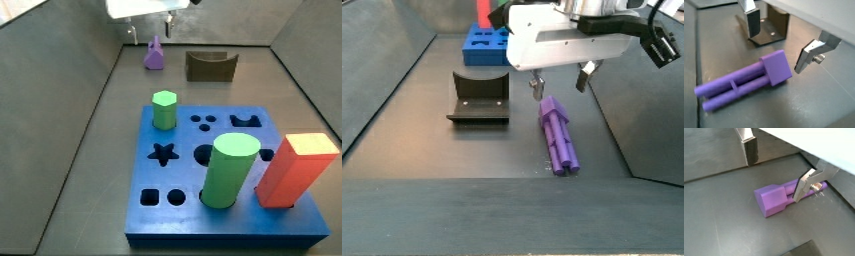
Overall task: Pick up the 3 prong object. Move up. Rotate the 3 prong object. Place the 3 prong object on the fixture. Regrasp the 3 prong object. Move to above the board. Insert the 3 prong object.
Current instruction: Rotate the 3 prong object.
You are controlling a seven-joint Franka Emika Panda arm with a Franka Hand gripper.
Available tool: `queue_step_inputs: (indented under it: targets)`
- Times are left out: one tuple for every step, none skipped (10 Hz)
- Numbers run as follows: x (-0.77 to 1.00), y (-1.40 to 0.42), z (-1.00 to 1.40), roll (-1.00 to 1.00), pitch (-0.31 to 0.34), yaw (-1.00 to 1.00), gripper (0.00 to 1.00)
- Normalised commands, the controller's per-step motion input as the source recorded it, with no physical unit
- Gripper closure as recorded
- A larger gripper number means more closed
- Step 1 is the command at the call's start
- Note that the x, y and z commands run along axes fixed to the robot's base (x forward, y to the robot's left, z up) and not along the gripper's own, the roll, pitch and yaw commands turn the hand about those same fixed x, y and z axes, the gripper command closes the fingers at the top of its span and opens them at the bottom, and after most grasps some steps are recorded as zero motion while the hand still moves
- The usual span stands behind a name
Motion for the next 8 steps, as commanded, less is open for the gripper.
queue_step_inputs:
  targets:
    - [0.03,0.0,-0.09,0.0,0.001,1.0,0.0]
    - [0.04,0.0,-0.08,0.0,0.001,1.0,0.0]
    - [0.04,0.0,-0.07,0.0,0.001,1.0,0.0]
    - [0.04,0.01,-0.07,0.0,0.001,1.0,0.0]
    - [0.04,0.01,-0.07,0.0,0.001,1.0,0.0]
    - [0.04,0.01,-0.07,0.0,0.001,1.0,0.0]
    - [0.04,0.01,-0.06,0.0,0.001,1.0,0.0]
    - [0.04,0.0,-0.06,0.0,0.001,1.0,0.0]
